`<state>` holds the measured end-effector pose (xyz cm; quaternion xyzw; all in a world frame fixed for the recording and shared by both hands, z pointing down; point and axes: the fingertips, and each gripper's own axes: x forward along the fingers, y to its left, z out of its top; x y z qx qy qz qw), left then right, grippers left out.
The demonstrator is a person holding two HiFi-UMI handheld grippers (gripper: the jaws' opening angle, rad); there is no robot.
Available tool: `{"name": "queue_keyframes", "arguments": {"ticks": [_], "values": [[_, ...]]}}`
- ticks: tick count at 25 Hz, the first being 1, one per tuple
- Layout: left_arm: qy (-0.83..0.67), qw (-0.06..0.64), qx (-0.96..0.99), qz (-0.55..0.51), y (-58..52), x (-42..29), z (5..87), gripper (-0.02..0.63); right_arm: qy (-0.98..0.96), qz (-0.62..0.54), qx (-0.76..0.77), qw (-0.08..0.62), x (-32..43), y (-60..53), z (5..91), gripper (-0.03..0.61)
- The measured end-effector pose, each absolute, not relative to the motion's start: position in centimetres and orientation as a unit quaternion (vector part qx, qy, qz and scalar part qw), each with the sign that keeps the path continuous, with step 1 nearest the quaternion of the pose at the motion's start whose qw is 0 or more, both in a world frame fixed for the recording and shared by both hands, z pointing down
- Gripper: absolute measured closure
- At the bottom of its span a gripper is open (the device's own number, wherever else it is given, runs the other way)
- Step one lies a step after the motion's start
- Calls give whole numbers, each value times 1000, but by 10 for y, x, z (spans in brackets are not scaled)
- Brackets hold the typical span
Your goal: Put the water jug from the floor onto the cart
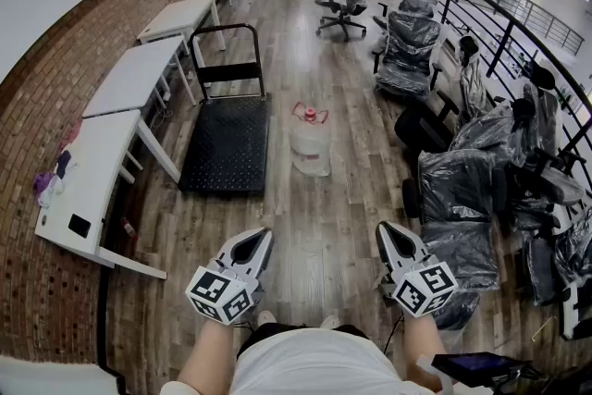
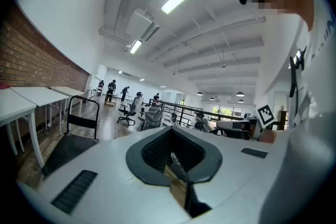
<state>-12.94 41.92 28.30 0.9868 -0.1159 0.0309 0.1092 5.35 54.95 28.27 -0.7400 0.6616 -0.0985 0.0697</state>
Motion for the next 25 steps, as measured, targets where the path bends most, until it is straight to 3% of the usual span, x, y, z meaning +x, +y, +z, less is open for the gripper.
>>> {"name": "queue_keyframes", "arguments": {"ticks": [15, 25], "values": [[-127, 114, 984, 44, 418, -84, 300, 614, 664, -112, -737, 63, 101, 553, 303, 574], [-106, 127, 986, 32, 334, -30, 305, 614, 659, -115, -742, 45, 142, 480, 303, 574]]}}
